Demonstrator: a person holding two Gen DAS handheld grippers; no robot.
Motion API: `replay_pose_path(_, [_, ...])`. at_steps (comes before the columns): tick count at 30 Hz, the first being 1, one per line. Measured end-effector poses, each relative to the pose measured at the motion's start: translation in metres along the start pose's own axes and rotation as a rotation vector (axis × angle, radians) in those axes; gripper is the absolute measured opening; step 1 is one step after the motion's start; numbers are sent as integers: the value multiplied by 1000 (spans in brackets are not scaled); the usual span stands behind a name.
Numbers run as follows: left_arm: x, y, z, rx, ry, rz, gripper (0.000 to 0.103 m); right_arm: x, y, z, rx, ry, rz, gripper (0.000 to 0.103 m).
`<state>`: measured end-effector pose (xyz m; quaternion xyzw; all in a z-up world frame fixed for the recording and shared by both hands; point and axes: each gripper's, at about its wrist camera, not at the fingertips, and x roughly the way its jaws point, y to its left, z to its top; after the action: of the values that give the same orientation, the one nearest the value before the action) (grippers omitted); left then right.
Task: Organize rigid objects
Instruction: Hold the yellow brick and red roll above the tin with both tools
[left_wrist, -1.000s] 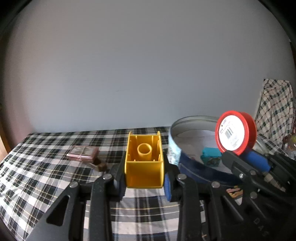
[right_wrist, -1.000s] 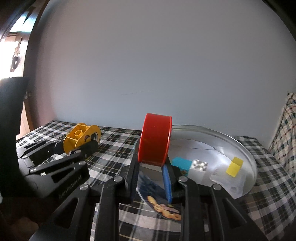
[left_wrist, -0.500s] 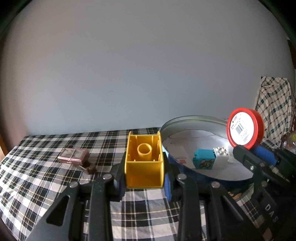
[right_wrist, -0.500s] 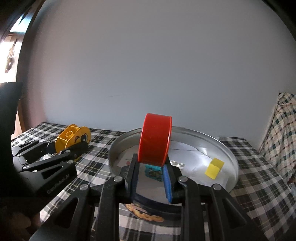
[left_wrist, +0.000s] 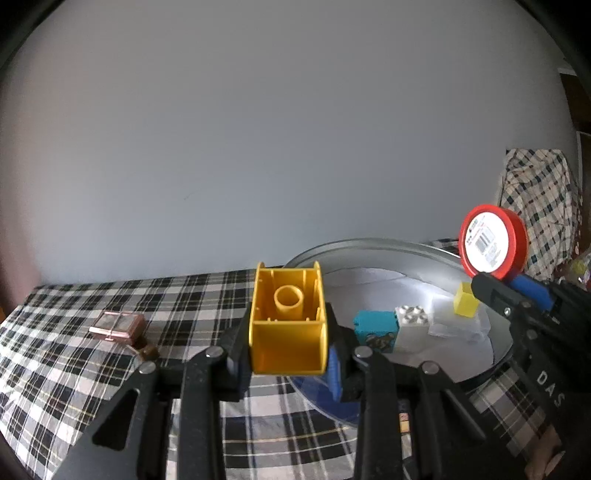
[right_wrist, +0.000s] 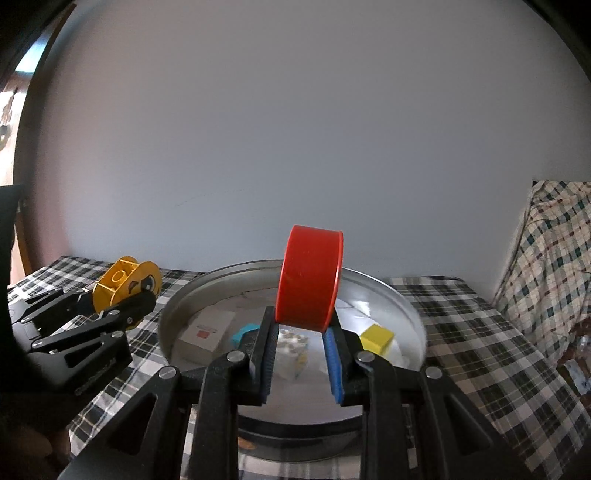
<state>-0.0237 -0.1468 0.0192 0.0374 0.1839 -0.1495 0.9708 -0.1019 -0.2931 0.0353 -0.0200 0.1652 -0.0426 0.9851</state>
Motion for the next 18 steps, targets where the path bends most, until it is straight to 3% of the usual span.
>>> replay_pose_path(18, [15, -24, 13, -22, -2, -52, 30, 4, -25, 8, 31, -19, -73, 27])
